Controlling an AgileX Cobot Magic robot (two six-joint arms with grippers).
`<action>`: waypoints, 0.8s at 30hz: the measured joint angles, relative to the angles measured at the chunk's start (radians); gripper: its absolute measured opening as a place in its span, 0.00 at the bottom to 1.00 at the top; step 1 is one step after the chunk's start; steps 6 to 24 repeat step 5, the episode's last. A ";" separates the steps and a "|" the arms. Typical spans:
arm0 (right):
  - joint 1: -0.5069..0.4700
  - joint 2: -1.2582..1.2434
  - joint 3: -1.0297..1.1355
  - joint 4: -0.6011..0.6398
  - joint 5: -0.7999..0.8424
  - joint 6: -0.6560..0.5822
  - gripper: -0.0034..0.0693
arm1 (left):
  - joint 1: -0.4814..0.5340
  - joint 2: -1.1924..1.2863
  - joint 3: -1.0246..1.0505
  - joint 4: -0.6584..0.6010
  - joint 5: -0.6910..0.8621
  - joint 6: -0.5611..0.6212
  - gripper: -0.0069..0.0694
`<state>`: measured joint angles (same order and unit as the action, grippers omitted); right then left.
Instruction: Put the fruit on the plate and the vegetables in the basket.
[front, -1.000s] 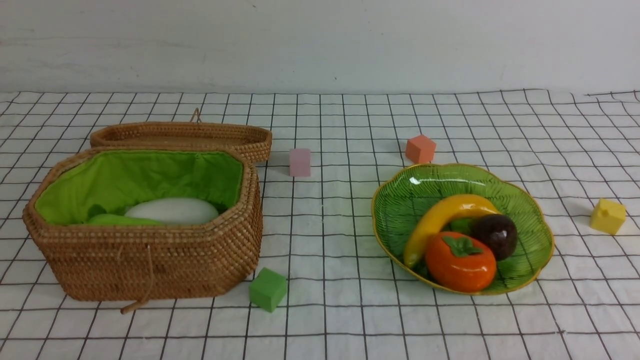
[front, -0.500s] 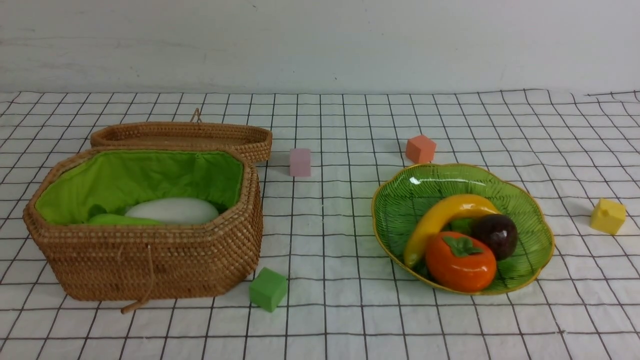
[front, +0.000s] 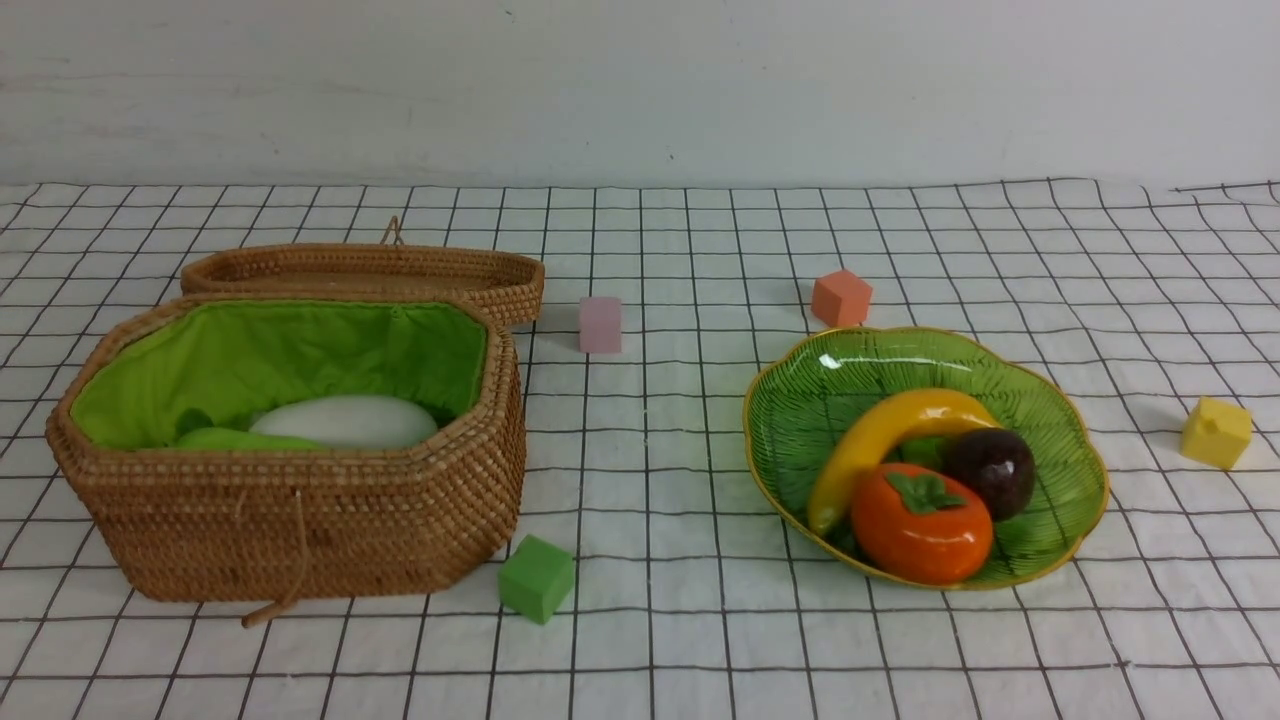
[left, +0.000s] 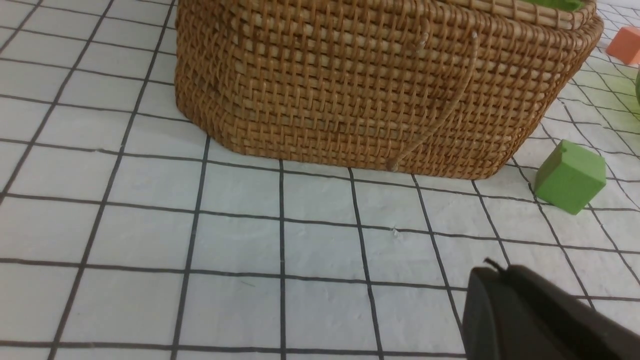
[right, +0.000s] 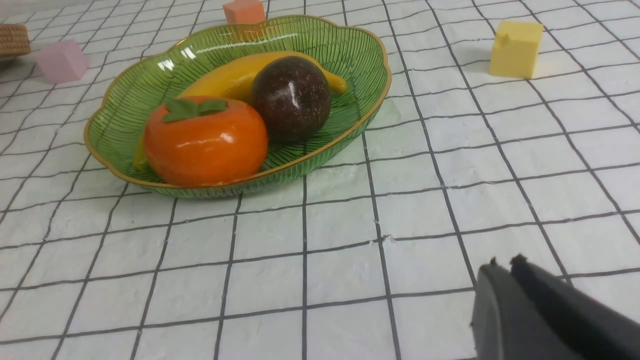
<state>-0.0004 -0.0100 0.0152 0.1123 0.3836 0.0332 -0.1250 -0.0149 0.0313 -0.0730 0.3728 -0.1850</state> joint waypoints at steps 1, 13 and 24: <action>0.000 0.000 0.000 0.000 0.000 0.000 0.11 | 0.000 0.000 0.000 0.000 0.000 0.000 0.08; 0.000 0.000 0.000 0.000 0.000 0.000 0.11 | 0.000 0.000 0.000 0.000 0.000 0.000 0.09; 0.000 0.000 0.000 0.000 0.000 0.000 0.11 | 0.000 0.000 0.000 0.000 0.000 0.000 0.09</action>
